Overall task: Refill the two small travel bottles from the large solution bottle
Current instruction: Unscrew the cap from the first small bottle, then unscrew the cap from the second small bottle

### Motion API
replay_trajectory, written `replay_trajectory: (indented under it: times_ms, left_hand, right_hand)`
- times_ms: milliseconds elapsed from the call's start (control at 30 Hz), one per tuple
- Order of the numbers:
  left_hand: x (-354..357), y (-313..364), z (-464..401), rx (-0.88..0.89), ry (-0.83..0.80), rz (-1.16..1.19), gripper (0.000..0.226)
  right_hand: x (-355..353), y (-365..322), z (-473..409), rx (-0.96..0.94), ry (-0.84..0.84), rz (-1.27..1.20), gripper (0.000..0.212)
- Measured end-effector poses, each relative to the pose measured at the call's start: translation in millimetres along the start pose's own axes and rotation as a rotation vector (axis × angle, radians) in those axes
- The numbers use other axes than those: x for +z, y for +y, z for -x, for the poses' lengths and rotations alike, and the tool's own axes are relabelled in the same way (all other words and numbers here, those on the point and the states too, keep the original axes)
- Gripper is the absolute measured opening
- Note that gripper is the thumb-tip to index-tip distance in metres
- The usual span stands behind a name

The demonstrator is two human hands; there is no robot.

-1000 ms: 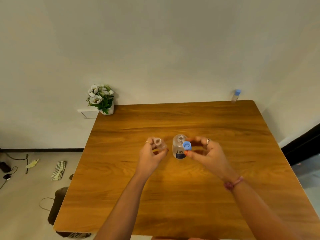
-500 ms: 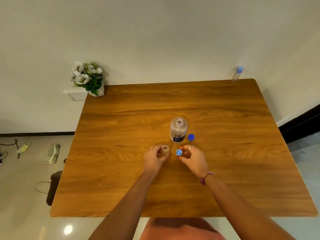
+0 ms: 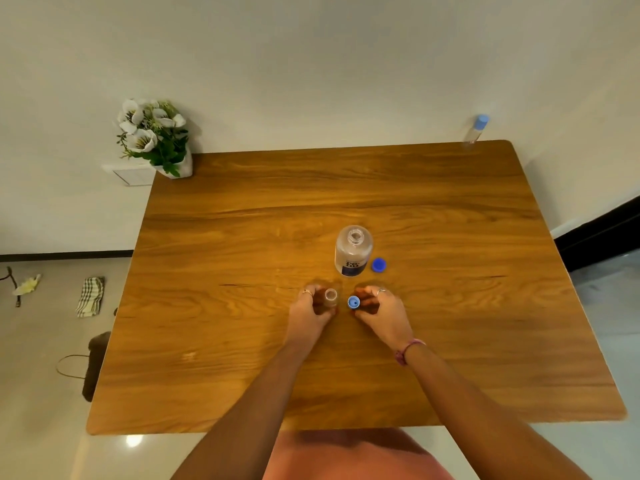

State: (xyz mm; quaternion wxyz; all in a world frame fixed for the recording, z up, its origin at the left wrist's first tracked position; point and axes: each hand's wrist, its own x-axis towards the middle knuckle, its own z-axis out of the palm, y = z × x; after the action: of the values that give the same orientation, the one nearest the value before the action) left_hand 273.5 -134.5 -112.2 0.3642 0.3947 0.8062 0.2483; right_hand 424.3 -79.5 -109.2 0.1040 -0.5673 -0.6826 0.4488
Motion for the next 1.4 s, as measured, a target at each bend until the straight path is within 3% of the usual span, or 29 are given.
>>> replay_trajectory:
  times_ms: [133,233,367,500,667,900,1267,1400]
  left_hand:
    - [-19.5,-5.0,-5.0,-0.012,-0.164,-0.018,0.067]
    - [-47.9,-4.6,-14.1,0.020,-0.237,-0.154,0.056]
    - [-84.0,25.2,-31.6,0.055,-0.057,-0.038,0.027]
    - [-98.8,91.9,-52.8,0.137,0.155,0.189,0.017]
    - [-91.4,178.4,-80.3,0.229,0.156,0.387,0.022]
    - [-64.9,259.7,-114.2,0.286,0.094,0.400,0.020]
    - [-45.2,288.1,-146.8,0.232,0.070,0.357,0.019]
    - [-46.1,285.3,-152.9,0.224,0.072,0.336,0.020]
  right_hand:
    - [-15.0,8.0,-3.1,0.013,-0.052,0.019,0.042]
    - [-36.8,18.1,-10.3,0.013,-0.015,0.019,0.036]
    - [-73.8,24.8,-27.6,0.001,0.099,-0.039,0.032]
    - [-111.6,20.2,-58.6,-0.043,0.204,-0.088,0.029]
    - [-167.2,12.3,-111.5,-0.061,0.387,-0.081,0.025]
    - [-257.3,1.4,-200.4,-0.059,0.586,-0.024,0.033]
    - [-319.1,2.2,-295.6,-0.034,0.293,0.504,0.039]
    - [-313.2,6.3,-299.6,0.003,0.353,0.500,0.037]
